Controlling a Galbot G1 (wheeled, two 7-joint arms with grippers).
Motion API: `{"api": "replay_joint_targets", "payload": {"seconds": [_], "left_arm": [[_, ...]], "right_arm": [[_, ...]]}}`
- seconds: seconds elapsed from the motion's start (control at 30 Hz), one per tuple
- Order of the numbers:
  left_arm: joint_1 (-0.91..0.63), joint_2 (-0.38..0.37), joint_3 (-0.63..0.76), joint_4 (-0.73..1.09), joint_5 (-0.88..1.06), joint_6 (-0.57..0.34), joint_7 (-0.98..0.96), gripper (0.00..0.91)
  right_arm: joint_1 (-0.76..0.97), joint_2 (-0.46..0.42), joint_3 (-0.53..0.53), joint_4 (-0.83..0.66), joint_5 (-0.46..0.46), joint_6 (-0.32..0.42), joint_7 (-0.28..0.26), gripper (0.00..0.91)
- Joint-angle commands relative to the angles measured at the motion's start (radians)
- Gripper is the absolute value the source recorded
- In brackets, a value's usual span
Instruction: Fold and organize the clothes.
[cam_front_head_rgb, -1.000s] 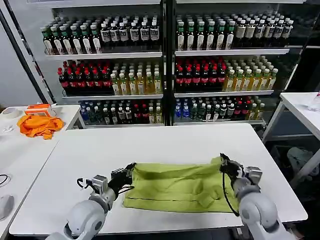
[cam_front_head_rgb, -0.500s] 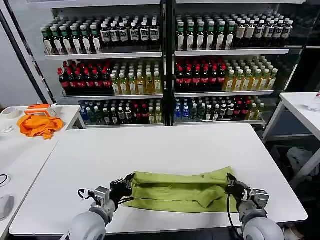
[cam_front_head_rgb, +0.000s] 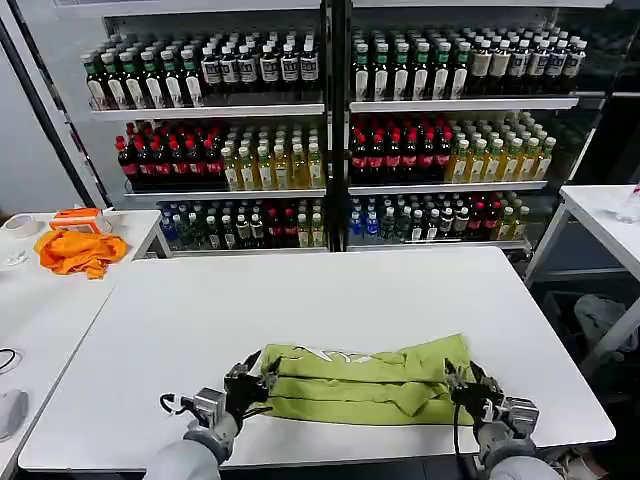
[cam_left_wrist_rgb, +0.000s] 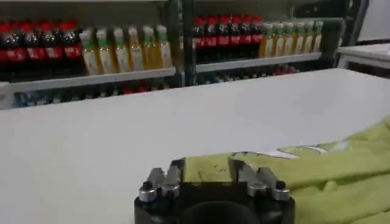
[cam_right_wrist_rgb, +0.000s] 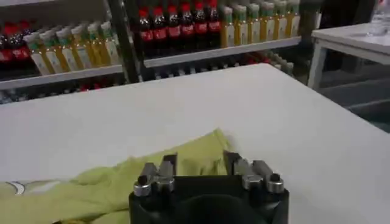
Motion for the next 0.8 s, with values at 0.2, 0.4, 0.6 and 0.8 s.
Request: {"api": "replay_joint_targets", "payload": {"seconds": [0.2, 0.4, 0.6, 0.8], "left_arm": [[0.014, -0.184, 0.014, 0.095, 0.115, -0.022, -0.105, 0.715], [0.019, -0.199, 0.013, 0.126, 0.136, -0.047, -0.108, 0.02], [0.059, -0.207, 0.016, 0.113, 0.126, -0.06, -0.098, 0.02], [0.075, -0.211, 0.001, 0.118, 0.087, -0.083, -0.089, 0.02]], "right_arm": [[-0.051, 0.014, 0.014, 0.032, -0.028, 0.005, -0.005, 0.907], [-0.05, 0.012, 0.016, 0.033, -0.027, 0.005, -0.003, 0.907], [-0.046, 0.017, 0.014, 0.032, -0.027, 0.006, 0.0, 0.907], [-0.048, 0.022, 0.017, 0.038, -0.026, 0.006, 0.004, 0.907]]}}
